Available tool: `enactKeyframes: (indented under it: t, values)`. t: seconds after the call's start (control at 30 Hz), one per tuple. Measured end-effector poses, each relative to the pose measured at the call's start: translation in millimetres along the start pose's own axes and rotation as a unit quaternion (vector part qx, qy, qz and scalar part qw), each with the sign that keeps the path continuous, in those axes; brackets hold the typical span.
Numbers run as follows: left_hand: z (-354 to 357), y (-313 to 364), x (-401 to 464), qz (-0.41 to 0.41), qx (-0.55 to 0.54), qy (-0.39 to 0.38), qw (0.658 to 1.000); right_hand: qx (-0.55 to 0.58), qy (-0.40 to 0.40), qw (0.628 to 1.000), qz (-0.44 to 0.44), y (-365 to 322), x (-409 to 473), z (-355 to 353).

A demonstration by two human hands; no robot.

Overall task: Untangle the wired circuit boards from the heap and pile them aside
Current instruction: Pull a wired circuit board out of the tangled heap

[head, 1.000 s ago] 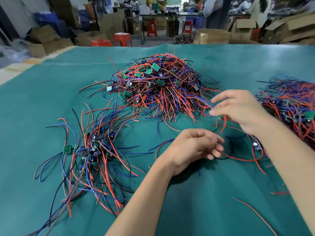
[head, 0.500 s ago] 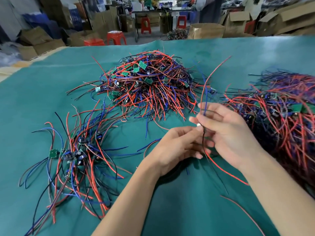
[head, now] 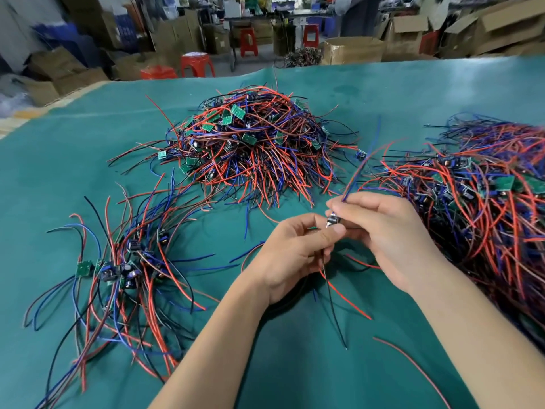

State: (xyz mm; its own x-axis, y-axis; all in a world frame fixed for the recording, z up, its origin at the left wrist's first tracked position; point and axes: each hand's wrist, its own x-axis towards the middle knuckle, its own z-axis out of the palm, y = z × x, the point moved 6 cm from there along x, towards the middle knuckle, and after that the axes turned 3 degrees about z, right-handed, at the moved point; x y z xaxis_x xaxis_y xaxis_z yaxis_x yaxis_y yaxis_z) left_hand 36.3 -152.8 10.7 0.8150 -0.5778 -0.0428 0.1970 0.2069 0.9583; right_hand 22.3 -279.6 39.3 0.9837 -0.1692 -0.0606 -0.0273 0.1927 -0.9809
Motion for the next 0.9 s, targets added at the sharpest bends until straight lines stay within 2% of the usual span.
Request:
enactKeyframes:
  t: [0.27, 0.4, 0.5, 0.67, 0.8, 0.9]
  values:
    - [4, 1, 2, 0.009, -0.017, -0.009, 1.000, -0.028, -0.014, 0.999, 0.018, 3, 3, -7]
    - [5, 3, 1, 0.012, 0.005, -0.016, 1.000, -0.053, -0.023, 0.998, 0.000, -1, 2, -10]
    - [6, 4, 1, 0.009, 0.018, -0.017, 1.000, -0.134, 0.050, 0.988, -0.056, -7, 5, -20]
    - [8, 4, 0, 0.013, 0.038, -0.037, 0.999, -0.185, 0.166, 0.961, -0.123, -14, 10, -39]
    - [12, 4, 0, 0.015, 0.066, -0.073, 0.995, -0.218, 0.273, 0.923, -0.162, -31, 5, -66]
    - [12, 4, -1, 0.016, 0.079, -0.083, 0.993, -0.254, 0.319, 0.890, -0.203, -41, 0, -78]
